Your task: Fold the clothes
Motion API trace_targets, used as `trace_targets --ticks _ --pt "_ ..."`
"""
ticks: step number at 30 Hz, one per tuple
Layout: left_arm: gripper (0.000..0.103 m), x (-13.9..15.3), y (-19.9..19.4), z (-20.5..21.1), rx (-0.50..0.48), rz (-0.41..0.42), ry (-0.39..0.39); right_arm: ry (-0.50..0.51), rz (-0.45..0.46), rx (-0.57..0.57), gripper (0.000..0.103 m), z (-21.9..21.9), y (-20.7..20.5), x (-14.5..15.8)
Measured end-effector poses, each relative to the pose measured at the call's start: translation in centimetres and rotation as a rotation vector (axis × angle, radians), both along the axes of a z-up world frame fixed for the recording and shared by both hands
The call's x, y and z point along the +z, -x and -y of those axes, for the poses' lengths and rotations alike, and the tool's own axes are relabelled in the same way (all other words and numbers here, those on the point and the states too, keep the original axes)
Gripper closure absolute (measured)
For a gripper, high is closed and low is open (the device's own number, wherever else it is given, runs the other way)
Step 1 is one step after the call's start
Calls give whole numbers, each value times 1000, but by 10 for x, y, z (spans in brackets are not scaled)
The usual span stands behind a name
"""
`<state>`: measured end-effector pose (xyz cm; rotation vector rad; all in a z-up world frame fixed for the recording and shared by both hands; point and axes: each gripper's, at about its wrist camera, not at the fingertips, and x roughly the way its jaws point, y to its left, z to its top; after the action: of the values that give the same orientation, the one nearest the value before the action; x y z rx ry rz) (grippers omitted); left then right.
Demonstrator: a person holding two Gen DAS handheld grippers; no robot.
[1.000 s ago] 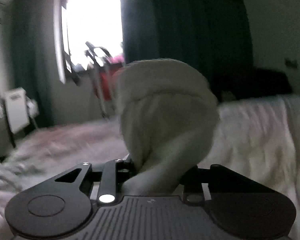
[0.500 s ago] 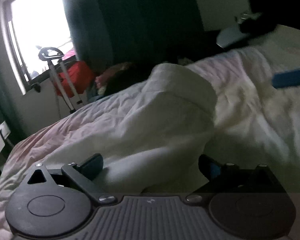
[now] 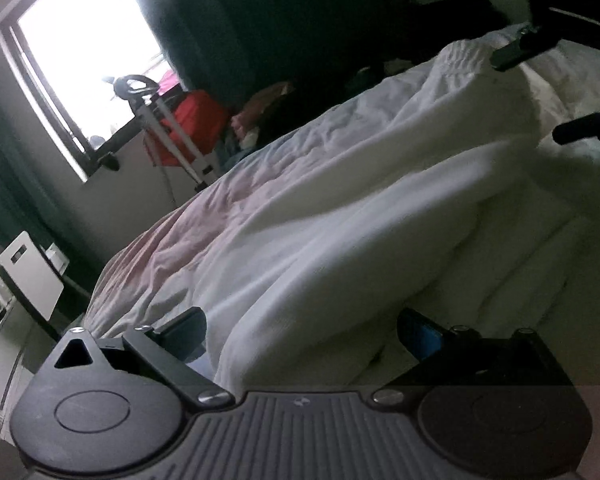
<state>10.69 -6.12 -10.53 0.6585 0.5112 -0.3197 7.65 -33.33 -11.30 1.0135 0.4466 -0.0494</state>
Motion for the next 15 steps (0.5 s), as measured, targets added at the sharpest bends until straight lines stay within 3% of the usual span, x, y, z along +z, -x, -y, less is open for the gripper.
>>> trace_targets --ticks 5,6,11,13,15 --pt "0 -3 -1 -10 2 69 -6 43 -30 -1 9 -9 -35 -10" --pt "0 -4 -4 -11 12 58 7 57 -40 1 5 -11 -40 -11" --pt "0 3 -6 -23 66 5 89 143 -74 26 6 -20 -57 -15" --pt "0 6 -7 -28 93 -17 120 142 -68 16 10 -18 -58 -19" --pt "0 10 -7 -32 120 -31 149 138 -60 10 35 -16 -55 -19"
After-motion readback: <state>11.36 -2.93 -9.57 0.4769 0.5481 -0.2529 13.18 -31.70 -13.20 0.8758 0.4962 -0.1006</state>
